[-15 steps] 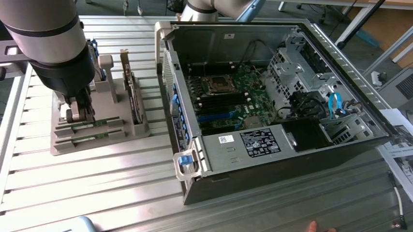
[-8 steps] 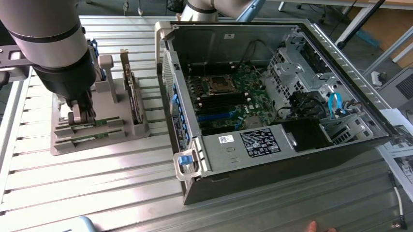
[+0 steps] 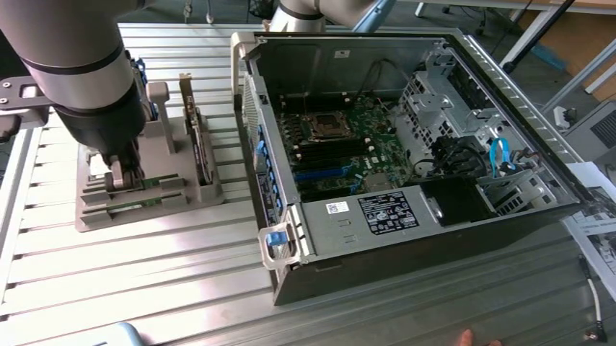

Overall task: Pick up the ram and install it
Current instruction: 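Pick up the ram and move it above insertion slot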

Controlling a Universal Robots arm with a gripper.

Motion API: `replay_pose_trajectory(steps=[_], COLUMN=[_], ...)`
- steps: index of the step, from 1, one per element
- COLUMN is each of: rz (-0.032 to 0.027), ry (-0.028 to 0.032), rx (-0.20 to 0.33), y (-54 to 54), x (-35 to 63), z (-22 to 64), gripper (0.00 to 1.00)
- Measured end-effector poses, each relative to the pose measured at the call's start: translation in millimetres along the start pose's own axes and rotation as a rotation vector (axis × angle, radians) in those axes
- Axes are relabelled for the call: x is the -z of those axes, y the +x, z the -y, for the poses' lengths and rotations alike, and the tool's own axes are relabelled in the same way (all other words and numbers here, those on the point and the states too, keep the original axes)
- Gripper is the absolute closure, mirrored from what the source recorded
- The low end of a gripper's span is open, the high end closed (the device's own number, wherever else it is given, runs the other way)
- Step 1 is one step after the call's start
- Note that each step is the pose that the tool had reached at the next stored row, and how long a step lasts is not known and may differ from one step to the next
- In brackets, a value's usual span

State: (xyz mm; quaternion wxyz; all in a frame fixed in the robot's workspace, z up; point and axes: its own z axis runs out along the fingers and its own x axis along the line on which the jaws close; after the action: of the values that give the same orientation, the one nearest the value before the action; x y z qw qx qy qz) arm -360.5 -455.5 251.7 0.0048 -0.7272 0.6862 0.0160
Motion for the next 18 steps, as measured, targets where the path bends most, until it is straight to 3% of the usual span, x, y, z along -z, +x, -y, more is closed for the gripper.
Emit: replay_pose_trajectory(steps=[6, 18], rz=[0.0, 0.0], ry=[0.0, -0.0001], rx=[0.0, 0.0], y=[0.3, 0.6], x=[-10.2, -21.0], z=[0.1, 0.3], gripper=[0.76, 0.76])
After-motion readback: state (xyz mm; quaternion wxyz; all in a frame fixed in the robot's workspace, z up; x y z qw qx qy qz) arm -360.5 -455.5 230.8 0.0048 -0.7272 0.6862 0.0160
